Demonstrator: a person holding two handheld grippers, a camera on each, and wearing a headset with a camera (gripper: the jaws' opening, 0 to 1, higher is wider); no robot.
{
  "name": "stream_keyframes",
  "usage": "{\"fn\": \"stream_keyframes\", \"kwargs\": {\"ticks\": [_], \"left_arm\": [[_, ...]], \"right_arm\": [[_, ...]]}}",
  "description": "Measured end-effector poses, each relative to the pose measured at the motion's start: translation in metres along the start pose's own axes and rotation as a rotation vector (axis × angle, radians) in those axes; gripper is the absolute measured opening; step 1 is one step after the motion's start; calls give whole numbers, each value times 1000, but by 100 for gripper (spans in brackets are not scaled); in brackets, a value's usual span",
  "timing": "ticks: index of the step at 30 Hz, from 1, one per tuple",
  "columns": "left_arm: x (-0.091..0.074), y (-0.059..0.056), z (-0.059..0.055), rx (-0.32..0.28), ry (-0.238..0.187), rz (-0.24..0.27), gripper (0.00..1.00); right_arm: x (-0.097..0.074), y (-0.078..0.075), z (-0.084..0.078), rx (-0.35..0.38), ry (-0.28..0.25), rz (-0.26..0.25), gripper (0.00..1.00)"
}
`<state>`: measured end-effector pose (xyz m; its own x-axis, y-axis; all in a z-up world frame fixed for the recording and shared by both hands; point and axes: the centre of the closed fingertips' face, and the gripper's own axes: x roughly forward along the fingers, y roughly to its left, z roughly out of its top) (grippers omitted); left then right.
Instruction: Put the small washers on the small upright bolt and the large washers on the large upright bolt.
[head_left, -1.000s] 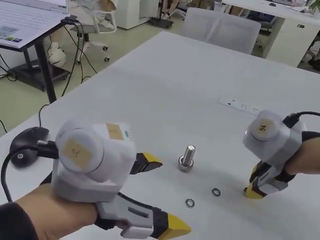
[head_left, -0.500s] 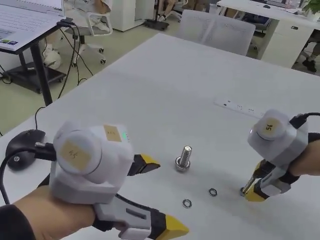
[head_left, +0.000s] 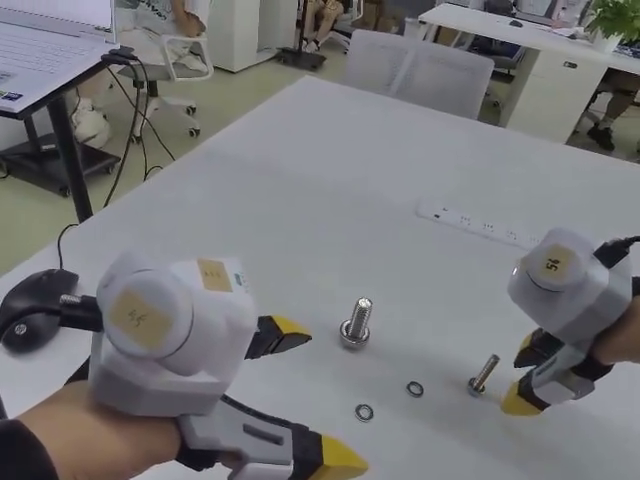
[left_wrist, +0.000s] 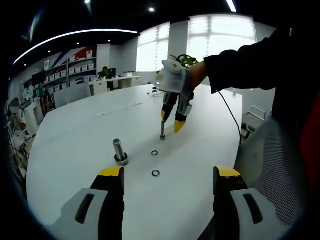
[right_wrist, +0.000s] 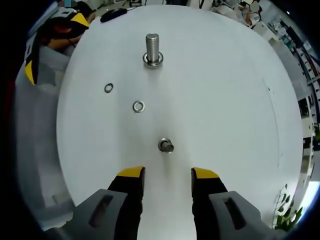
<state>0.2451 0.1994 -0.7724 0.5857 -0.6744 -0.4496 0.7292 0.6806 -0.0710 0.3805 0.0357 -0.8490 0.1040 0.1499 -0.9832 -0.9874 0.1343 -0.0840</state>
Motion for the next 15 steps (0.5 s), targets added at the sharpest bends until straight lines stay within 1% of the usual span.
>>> {"fn": "stream_keyframes", "kwargs": {"ticks": [10, 15], "left_arm": [[0, -2, 0, 7, 2, -6, 72], [0, -2, 0, 11, -2, -8, 72]], "right_arm": [[-6, 11, -10, 18, -4, 0, 39], [-9, 22, -13, 24, -5, 5, 38]]}}
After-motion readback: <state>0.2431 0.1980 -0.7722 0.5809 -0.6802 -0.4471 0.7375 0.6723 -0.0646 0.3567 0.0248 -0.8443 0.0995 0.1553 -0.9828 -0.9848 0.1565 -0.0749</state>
